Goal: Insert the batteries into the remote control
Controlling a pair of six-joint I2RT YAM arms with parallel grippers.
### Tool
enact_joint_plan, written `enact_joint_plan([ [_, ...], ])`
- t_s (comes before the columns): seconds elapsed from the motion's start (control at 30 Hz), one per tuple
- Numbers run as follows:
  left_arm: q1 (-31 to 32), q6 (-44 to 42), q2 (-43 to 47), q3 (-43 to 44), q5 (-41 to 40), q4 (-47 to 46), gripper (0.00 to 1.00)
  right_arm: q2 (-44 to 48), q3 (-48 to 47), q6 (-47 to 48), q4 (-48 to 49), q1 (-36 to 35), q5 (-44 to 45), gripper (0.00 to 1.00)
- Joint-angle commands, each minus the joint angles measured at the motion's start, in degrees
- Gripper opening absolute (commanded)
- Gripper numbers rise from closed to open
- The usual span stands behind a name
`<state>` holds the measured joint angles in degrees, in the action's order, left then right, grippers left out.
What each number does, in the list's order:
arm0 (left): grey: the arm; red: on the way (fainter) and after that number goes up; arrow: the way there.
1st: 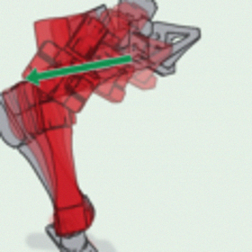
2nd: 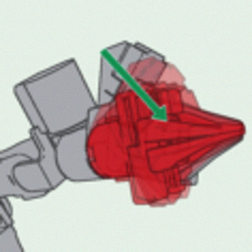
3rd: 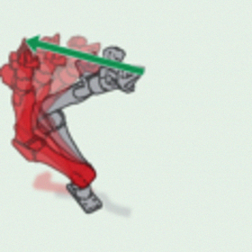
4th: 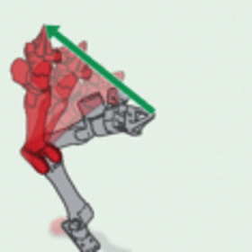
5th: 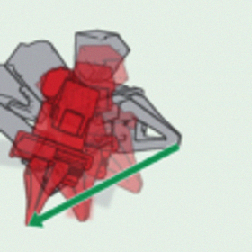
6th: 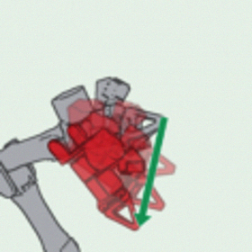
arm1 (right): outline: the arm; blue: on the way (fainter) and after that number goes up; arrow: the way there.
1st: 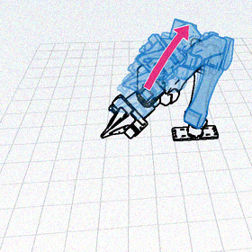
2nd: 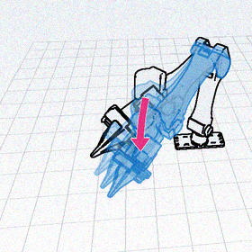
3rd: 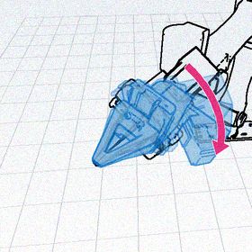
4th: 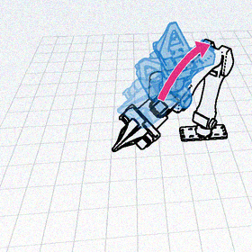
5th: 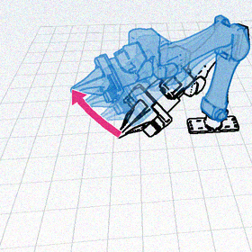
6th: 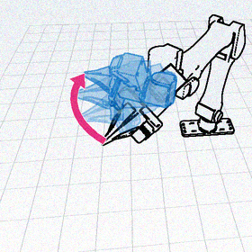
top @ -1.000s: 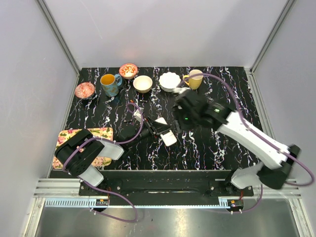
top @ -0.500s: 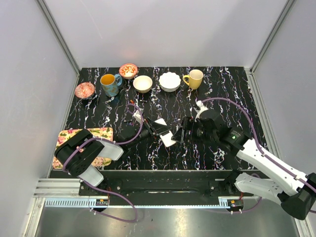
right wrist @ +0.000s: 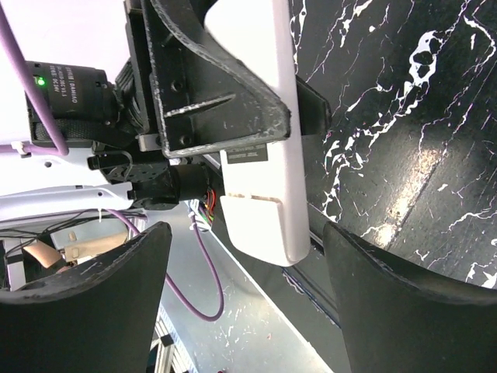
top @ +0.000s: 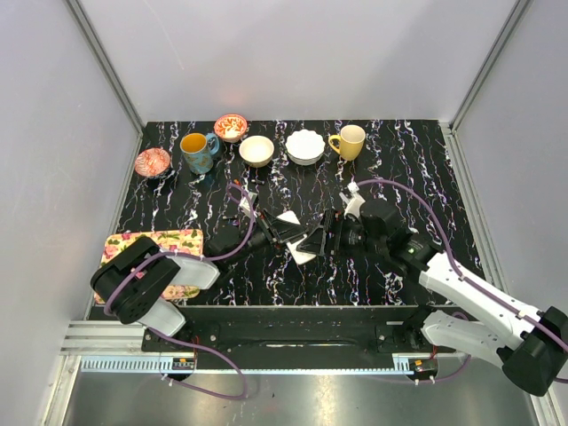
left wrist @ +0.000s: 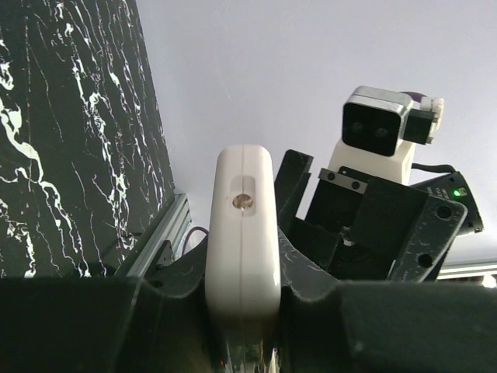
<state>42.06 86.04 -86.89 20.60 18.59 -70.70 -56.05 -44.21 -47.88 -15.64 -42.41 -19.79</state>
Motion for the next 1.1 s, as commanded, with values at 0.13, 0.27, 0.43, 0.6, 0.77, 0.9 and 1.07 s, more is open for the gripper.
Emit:
enact_joint_plan([
  [0.13,0.12,0.8,3.39,1.2,1.71,-14.82,0.0,-0.99,1.23,0.77,5.87,0.58,-3.67,0.79],
  [0.27,0.12,0.88,3.66,1.2,1.8,-15.17,0.0,-1.16,2.98,-0.19,9.12,0.66,-5.08,0.73],
  [0.43,0.12,1.32,3.57,1.37,1.98,-15.79,0.0,-1.51,4.65,-1.08,12.99,0.67,-7.36,0.64],
  [0.6,0.47,1.41,4.19,1.37,2.07,-16.14,0.0,-2.39,5.8,-2.04,16.94,0.75,-9.21,0.58],
  [0.77,0.65,1.32,4.45,1.28,2.06,-16.14,0.0,-3.36,6.32,-3.01,19.06,1.02,-10.18,0.55],
  [0.9,0.83,1.24,4.8,1.2,2.06,-16.14,0.0,-3.1,7.9,-4.94,24.05,1.63,-11.76,0.54],
  [1.07,1.0,1.06,5.15,0.67,1.71,-16.31,0.0,-2.66,9.49,-6.88,26.18,2.69,-13.17,0.52],
])
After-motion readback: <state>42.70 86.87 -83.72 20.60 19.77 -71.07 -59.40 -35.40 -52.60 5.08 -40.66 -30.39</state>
